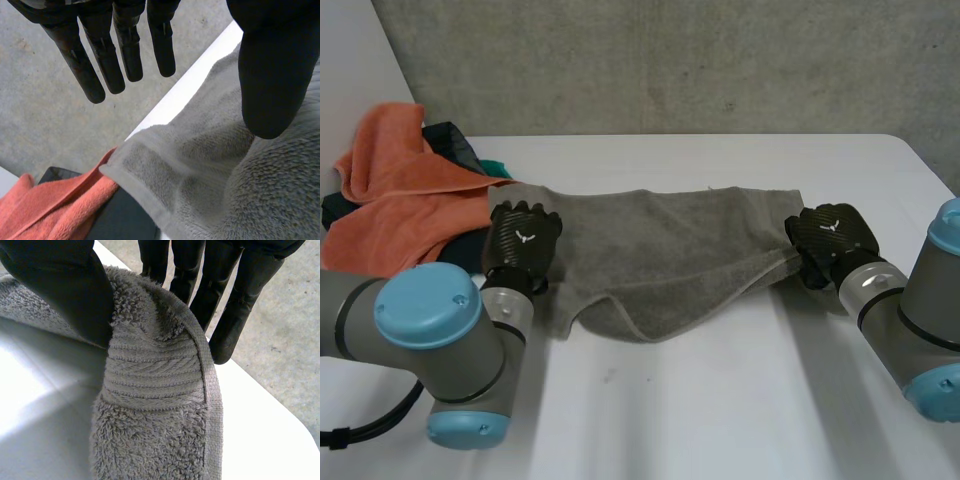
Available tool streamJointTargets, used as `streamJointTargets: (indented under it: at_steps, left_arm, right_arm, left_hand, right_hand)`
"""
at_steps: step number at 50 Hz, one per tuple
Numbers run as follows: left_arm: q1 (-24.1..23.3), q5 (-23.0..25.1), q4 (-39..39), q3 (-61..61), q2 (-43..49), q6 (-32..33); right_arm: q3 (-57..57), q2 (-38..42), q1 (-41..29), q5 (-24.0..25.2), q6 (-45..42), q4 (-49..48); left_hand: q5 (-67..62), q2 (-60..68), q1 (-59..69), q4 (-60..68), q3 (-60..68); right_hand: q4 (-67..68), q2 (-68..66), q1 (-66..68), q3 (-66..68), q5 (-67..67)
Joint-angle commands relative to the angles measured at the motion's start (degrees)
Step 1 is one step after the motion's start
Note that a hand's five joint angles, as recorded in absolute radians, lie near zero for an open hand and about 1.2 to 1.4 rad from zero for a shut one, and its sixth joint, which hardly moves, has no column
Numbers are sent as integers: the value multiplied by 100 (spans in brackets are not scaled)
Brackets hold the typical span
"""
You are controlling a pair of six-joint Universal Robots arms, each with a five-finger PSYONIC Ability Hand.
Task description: Fold the laundry.
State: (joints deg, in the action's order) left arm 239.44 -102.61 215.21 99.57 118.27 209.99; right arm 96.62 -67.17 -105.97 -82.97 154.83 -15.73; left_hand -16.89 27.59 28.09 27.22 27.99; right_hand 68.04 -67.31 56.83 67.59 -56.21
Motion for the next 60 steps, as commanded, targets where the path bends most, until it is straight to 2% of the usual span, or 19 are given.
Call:
streamJointTargets:
  at_steps: [1,9,15,22,26,33,41,46,52,60]
  left_arm:
    - [182,-22,-383,151,-172,-11]
    - [191,-40,-910,397,-875,-335]
    - [103,-31,-1578,643,-1447,-1143]
    - [-143,-57,-1930,670,-1421,-2171]
    - [-178,-153,-1842,608,-1036,-2436]
    - [-353,-610,-1579,240,-367,-2516]
    - [-617,-699,-1456,-130,125,-2516]
    - [-723,-953,-1359,-332,267,-2507]
    - [-741,-1200,-1332,-613,600,-2498]
    - [-732,-1753,-1271,-1071,1022,-2428]
  right_arm:
    - [93,-94,85,35,12,412]
    - [146,-86,102,237,30,501]
    - [146,-86,102,263,39,501]
    - [146,-86,76,263,39,492]
    - [146,-86,59,263,39,492]
    - [199,-77,41,263,39,492]
    - [260,-77,67,263,39,483]
    - [269,-77,76,263,39,475]
    - [304,-77,76,263,39,457]
    - [313,-77,76,263,39,457]
  left_hand:
    - [-216,146,96,183,107]
    - [-300,230,180,267,190]
    - [-469,399,348,435,359]
    - [-150,80,30,117,40]
    - [520,-590,-640,-553,-630]
    - [792,-862,-912,-825,-902]
    - [944,-1014,-1065,-978,-1054]
    - [944,-1014,-1065,-978,-1054]
    - [944,-1014,-1065,-978,-1054]
    - [877,-947,-997,-910,-987]
  right_hand:
    - [1196,-1269,2317,1241,-1379]
    - [1196,-1269,2317,1241,-1379]
    - [1196,-1269,2317,1241,-1379]
    - [1196,-1269,2317,1241,-1379]
    - [1196,-1269,2317,1241,-1379]
    - [1196,-1269,2317,1241,-1379]
    - [1196,-1269,2317,1241,-1379]
    - [1196,-1269,2317,1241,-1379]
    - [1196,-1269,2317,1241,-1379]
    - [1196,-1269,2317,1241,-1379]
